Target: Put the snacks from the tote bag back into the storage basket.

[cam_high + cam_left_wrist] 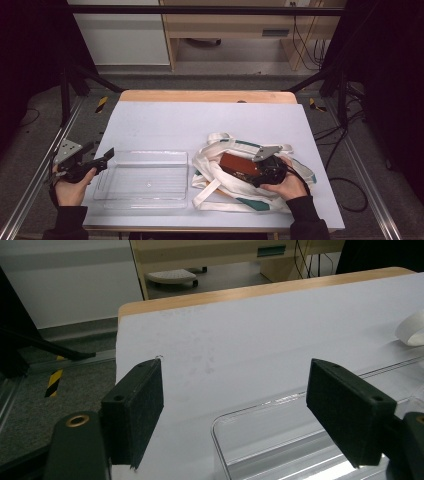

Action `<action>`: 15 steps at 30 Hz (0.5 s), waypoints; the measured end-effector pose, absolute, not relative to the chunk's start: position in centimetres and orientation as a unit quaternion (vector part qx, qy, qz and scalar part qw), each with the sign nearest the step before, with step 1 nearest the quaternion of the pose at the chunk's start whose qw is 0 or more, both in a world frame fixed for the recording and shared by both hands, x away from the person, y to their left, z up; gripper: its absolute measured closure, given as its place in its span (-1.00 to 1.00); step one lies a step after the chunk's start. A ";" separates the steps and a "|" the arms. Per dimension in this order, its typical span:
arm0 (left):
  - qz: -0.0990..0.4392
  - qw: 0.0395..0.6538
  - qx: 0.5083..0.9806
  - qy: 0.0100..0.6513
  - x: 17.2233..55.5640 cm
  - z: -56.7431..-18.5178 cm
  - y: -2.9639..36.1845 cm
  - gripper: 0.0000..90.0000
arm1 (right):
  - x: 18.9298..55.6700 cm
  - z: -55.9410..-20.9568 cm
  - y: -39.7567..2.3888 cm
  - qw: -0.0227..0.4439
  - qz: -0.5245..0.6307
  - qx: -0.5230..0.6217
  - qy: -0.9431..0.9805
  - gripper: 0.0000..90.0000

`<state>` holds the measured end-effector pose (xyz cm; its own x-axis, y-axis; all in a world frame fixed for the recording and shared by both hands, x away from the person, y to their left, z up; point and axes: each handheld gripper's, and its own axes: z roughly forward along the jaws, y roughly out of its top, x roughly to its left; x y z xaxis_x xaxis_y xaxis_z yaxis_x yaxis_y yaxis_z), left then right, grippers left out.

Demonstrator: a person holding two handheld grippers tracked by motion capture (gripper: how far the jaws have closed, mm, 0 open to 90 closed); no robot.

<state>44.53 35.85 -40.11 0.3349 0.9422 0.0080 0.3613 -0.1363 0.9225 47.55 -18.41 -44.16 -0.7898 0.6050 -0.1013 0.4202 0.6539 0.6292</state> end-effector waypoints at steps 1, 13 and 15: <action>0.321 0.452 0.681 0.478 44.5 -40.1 35.9 -0.51 | 47.6 -44.2 -18.3 0.152 0.301 0.288 0.896 -0.24; 0.316 0.448 0.687 0.478 44.6 -40.2 35.9 -0.51 | 47.6 -44.4 -18.3 0.153 0.307 0.265 0.901 -0.11; 0.315 0.448 0.687 0.478 44.6 -40.2 36.0 -0.51 | 47.5 -44.2 -18.5 0.156 0.308 0.260 0.902 -0.10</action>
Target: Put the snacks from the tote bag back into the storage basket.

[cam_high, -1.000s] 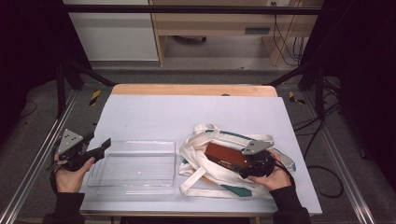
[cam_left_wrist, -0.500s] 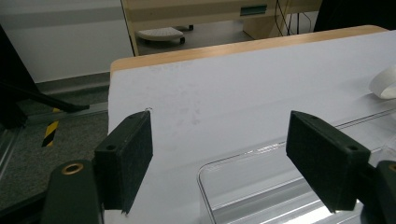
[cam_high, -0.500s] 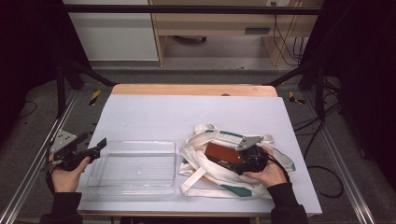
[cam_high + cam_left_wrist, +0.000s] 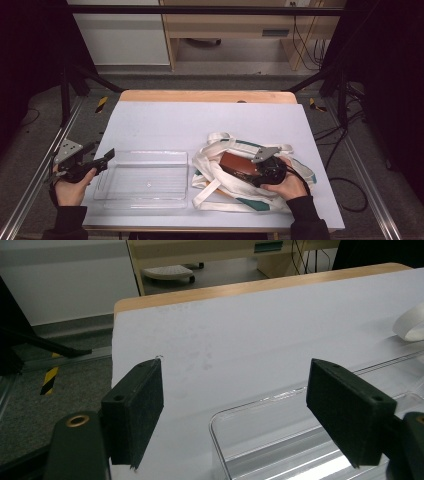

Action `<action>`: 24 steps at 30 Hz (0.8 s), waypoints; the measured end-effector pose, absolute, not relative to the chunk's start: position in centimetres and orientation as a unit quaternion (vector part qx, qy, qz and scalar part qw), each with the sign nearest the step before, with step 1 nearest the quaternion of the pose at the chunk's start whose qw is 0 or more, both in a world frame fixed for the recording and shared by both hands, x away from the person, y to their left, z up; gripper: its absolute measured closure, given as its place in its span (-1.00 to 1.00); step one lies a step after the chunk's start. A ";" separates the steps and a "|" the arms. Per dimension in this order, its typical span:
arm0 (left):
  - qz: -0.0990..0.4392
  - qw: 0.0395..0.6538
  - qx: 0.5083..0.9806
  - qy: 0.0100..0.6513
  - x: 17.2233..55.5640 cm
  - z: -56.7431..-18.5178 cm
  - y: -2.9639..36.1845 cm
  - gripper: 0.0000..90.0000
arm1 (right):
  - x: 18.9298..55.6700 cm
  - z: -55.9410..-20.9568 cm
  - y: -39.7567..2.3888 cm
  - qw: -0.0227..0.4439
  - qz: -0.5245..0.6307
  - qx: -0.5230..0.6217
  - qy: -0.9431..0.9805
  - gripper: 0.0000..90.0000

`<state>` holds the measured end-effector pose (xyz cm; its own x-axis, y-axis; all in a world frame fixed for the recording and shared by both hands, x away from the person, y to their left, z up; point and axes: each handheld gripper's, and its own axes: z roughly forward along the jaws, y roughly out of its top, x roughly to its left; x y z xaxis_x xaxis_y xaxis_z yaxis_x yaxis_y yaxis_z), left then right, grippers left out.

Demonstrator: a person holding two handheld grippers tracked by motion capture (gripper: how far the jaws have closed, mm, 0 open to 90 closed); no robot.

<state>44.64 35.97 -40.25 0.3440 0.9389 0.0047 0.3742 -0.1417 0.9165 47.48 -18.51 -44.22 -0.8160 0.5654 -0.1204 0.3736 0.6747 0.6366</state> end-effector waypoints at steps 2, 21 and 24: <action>0.314 0.450 0.685 0.480 44.6 -40.3 36.1 -0.51 | 47.3 -44.0 -18.6 0.156 0.310 0.258 0.902 -0.09; 0.311 0.461 0.683 0.474 44.4 -39.9 36.5 -0.51 | 44.4 -38.5 -20.6 0.173 0.382 0.261 0.870 -0.05; 0.314 0.459 0.684 0.473 44.4 -39.8 36.5 -0.52 | 43.9 -37.8 -20.7 0.173 0.393 0.254 0.867 -0.05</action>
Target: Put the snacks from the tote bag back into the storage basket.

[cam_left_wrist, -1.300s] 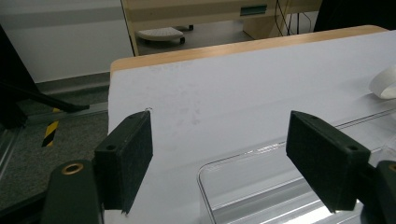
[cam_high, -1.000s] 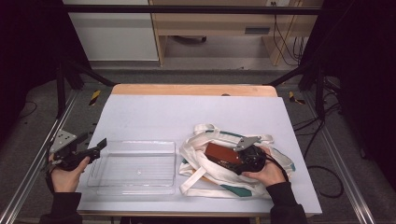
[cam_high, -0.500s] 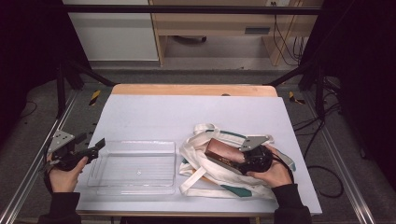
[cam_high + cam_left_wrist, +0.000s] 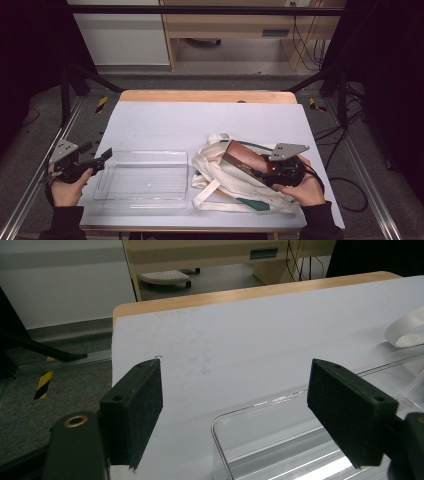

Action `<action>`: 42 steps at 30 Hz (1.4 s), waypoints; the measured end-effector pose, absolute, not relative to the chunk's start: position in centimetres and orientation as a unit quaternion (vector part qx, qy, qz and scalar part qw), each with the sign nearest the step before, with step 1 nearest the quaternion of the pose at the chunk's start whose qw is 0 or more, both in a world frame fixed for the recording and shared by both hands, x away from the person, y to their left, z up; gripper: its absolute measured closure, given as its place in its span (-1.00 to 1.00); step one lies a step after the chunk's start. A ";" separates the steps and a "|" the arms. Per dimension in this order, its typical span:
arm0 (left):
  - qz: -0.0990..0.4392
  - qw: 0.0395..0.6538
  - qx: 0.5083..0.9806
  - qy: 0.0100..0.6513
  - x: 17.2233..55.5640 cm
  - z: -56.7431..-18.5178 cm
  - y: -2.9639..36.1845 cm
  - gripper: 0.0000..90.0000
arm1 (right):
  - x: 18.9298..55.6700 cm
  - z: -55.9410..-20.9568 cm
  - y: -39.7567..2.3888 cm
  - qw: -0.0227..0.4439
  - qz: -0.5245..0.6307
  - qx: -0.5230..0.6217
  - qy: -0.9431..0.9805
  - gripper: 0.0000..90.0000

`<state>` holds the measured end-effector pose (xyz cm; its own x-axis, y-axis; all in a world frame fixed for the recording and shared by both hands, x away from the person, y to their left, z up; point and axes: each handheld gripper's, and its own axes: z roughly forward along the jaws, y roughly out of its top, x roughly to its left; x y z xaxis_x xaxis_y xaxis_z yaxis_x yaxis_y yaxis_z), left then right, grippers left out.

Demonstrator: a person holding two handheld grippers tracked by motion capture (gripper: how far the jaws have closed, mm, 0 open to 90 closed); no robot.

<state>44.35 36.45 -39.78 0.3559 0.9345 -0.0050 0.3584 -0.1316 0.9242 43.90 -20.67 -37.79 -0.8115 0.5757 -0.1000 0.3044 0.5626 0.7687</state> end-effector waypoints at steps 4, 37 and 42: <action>0.314 0.462 0.683 0.471 44.3 -39.7 36.4 -0.53 | 43.5 -37.2 -20.7 0.166 0.407 0.248 0.863 -0.04; 0.309 0.466 0.688 0.463 44.1 -39.5 37.0 -0.58 | 46.3 -32.4 -8.8 0.123 0.413 0.132 0.893 -0.04; 0.311 0.469 0.686 0.462 44.1 -39.5 37.0 -0.59 | 46.7 -32.6 -6.5 0.115 0.409 0.118 0.897 -0.04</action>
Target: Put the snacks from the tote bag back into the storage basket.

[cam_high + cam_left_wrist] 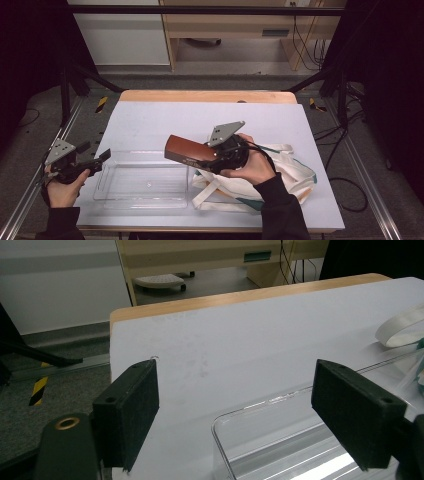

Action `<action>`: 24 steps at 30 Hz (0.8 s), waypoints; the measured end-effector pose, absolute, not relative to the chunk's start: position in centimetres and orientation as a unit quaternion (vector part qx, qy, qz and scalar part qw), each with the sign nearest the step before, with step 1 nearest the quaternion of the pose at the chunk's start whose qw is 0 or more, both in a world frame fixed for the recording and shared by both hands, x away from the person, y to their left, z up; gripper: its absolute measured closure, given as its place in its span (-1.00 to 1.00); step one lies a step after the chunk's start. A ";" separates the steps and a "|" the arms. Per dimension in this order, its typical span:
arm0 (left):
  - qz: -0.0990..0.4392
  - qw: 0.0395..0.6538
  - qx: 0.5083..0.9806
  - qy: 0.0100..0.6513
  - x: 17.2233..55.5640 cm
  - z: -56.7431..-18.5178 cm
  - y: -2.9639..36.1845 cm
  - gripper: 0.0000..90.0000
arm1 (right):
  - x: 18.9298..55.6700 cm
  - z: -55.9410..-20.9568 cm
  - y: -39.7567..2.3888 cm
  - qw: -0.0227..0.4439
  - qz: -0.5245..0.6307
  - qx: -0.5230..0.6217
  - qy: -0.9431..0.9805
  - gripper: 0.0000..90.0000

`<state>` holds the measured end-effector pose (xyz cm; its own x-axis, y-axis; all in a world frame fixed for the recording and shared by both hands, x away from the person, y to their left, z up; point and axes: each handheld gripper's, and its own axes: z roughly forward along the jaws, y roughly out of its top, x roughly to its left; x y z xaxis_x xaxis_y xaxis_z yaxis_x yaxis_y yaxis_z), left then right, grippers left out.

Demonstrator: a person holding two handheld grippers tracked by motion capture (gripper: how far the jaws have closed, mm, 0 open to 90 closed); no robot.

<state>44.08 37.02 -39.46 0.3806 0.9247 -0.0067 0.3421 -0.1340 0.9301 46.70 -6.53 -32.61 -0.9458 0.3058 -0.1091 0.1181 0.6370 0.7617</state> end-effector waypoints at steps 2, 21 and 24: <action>0.311 0.472 0.684 0.462 44.1 -39.4 37.0 -0.59 | 46.8 -32.7 -5.8 0.112 0.409 0.113 0.898 -0.04; 0.316 0.483 0.672 0.464 44.0 -39.2 37.3 -0.59 | 47.1 -33.6 1.7 0.077 0.396 0.062 0.913 -0.04; 0.316 0.483 0.672 0.464 44.0 -39.2 37.3 -0.59 | 47.2 -33.8 2.6 0.074 0.394 0.058 0.914 -0.04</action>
<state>44.01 37.34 -39.23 0.3691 0.9291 -0.0233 0.3189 -0.1031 0.9422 47.16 2.60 -33.79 -0.9824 0.1640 -0.0899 0.0472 0.6825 0.7293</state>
